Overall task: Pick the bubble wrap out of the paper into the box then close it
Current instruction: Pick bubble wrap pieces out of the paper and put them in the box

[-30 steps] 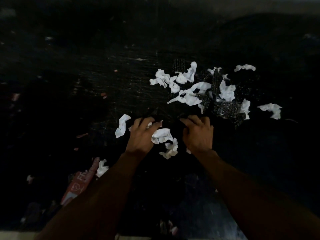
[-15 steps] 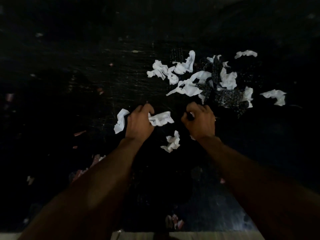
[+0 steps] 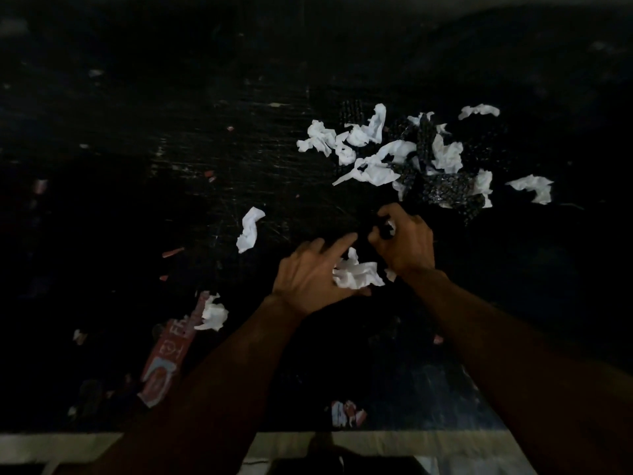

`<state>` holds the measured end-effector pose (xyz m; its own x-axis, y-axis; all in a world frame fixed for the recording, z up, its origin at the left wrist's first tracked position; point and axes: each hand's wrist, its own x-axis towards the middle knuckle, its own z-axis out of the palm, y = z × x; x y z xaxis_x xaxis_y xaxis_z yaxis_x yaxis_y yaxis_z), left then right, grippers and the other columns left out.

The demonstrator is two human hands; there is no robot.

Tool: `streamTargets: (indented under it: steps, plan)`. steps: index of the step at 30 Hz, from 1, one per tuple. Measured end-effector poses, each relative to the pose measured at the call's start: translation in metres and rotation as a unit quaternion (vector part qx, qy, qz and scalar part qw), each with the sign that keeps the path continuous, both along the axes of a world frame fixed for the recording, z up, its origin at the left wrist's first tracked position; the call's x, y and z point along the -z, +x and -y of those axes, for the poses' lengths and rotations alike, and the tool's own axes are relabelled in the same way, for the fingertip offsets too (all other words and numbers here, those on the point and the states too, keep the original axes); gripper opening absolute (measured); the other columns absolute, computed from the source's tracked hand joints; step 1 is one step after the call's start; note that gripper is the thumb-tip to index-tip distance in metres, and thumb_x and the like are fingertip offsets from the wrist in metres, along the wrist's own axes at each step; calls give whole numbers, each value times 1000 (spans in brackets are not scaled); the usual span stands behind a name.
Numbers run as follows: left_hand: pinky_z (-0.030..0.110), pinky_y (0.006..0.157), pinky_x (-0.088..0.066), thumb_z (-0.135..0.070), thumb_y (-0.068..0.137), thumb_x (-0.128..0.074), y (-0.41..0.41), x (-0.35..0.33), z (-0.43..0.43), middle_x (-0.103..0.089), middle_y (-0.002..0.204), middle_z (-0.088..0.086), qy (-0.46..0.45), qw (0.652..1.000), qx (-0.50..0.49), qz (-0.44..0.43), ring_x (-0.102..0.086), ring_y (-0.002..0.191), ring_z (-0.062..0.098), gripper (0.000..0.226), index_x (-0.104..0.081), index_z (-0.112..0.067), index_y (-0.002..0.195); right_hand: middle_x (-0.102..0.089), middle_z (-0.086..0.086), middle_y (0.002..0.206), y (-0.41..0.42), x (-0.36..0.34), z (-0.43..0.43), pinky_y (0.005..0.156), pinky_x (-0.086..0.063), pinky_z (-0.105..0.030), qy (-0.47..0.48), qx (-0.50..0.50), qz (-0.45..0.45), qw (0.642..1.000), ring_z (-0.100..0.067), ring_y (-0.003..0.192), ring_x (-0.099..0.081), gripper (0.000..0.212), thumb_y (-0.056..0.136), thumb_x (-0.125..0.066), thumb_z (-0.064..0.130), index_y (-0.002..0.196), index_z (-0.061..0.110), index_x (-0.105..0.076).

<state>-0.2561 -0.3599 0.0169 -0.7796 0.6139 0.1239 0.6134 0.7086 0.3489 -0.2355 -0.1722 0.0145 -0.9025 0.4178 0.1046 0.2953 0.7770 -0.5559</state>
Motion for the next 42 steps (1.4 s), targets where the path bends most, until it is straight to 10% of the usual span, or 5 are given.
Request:
streamTargets:
  steps: [6,11,15,24,42]
  plan:
    - [35,60,-47,-23,72,-70,-1,16,-10,-56,93,13,16,999,-5,28,-59,76,32,16,-62,-14,83,-71,-7,101,26,-1,-11,83,-47,-32,-8,-14,38,999,-29,96,-63,36,78,-72,24,113,20,-65]
    - [30,61,-48,-24,80,-72,-22,-5,2,-60,73,-5,176,964,-101,170,-61,69,17,20,-53,-20,81,-69,3,113,40,-10,-27,93,-51,-31,-99,-5,16,995,-15,104,-64,51,77,-76,37,125,30,-60]
    - [7,70,-45,-1,78,-76,-15,-46,-14,-66,97,-2,312,911,-82,258,-61,82,-12,32,-66,-6,109,-70,3,105,44,-37,-46,92,-52,-29,-126,-4,-16,992,-10,100,-65,68,70,-80,47,132,32,-56]
    - [13,89,-45,-37,64,-83,23,-124,-69,-70,109,-15,351,900,-53,253,-61,107,-3,54,-69,-25,115,-69,4,109,60,-122,-109,87,-35,2,-134,-80,-115,981,0,103,-60,74,68,-85,40,135,27,-55]
    - [23,90,-49,-49,61,-84,111,-220,-211,-67,106,-27,393,894,100,193,-61,107,-4,59,-71,-23,112,-66,-2,123,221,-240,-229,101,-45,-31,12,22,-136,990,-17,117,-59,79,73,-75,54,141,30,-46]
